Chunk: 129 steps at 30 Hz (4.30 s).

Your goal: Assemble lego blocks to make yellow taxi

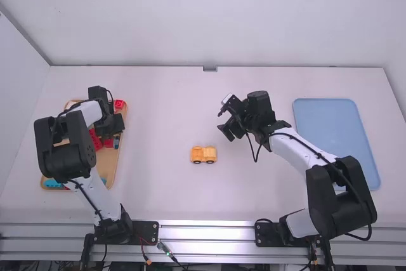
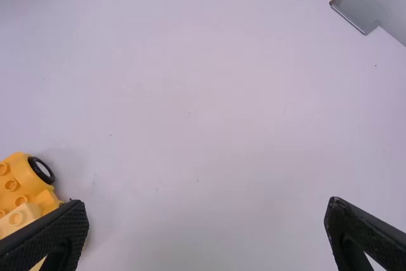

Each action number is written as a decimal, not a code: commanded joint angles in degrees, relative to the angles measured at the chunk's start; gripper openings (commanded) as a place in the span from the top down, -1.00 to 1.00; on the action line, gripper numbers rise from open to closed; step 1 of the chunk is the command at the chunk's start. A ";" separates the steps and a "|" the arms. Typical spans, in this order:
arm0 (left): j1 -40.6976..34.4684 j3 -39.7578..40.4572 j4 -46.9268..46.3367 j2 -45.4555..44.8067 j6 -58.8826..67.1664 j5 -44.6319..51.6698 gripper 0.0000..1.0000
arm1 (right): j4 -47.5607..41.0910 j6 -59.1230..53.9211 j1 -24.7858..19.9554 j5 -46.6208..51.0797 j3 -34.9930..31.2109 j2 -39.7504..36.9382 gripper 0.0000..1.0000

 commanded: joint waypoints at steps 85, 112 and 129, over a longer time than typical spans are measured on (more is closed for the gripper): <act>-41.75 -28.98 59.67 -24.83 12.26 13.42 0.96 | 48.00 57.57 0.31 -29.92 1.51 18.73 -0.52; -43.04 -28.98 63.23 -23.87 12.26 12.79 0.93 | 47.91 58.88 2.38 -27.39 1.49 18.73 0.41; -42.40 -28.98 58.97 -25.27 11.78 16.41 -0.98 | 48.02 53.16 0.24 -29.97 1.51 18.71 0.53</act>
